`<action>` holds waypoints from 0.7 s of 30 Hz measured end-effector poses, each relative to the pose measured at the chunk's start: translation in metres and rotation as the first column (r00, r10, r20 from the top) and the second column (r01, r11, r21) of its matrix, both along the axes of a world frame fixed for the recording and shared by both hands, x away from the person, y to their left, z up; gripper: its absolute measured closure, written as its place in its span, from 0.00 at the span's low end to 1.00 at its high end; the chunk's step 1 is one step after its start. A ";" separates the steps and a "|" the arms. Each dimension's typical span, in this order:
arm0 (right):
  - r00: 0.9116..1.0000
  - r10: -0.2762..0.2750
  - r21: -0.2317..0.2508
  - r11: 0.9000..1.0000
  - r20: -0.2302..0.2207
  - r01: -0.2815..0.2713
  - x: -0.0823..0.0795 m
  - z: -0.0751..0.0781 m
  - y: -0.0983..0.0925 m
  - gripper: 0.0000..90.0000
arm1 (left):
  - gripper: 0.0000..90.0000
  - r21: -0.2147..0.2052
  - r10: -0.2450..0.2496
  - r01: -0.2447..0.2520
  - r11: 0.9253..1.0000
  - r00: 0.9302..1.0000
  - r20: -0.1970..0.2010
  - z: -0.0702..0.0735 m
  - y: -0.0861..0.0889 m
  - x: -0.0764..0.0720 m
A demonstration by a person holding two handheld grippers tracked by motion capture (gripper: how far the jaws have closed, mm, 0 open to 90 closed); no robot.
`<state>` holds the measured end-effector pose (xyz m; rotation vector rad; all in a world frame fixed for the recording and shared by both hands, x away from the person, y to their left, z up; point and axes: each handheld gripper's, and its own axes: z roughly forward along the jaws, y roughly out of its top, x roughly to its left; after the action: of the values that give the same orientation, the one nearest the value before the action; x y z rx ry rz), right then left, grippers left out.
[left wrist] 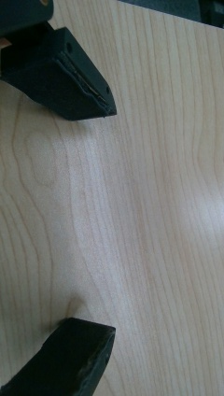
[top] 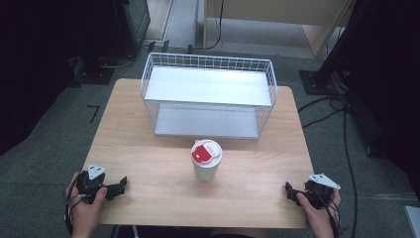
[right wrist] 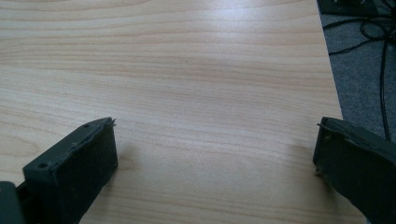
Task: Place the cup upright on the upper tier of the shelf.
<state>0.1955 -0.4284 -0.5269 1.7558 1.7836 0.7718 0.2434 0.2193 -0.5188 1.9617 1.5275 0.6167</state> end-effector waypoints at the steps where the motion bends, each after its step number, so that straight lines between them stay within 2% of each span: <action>1: 1.000 -0.002 -0.001 1.000 0.000 0.002 0.000 0.000 0.000 0.00 | 0.00 0.000 0.000 0.000 1.000 1.000 0.000 0.000 0.000 0.000; 9: 1.000 -0.025 0.000 1.000 -0.001 0.025 0.000 0.000 0.002 0.00 | 0.00 0.000 0.000 0.000 1.000 1.000 0.000 0.000 0.000 0.000; 16: 1.000 0.020 0.028 0.999 0.002 -0.020 0.002 0.002 0.015 0.01 | 0.00 0.000 0.000 0.000 1.000 1.000 0.001 0.000 0.000 0.000; 21: 0.999 0.039 0.023 0.999 0.024 -0.039 0.003 0.006 0.029 0.07 | 0.00 0.000 0.000 0.000 1.000 1.000 0.000 0.000 0.000 0.000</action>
<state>0.1986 -0.3991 -0.5210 1.7247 1.8049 0.8291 0.2434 0.2193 -0.5188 1.9618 1.5275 0.6168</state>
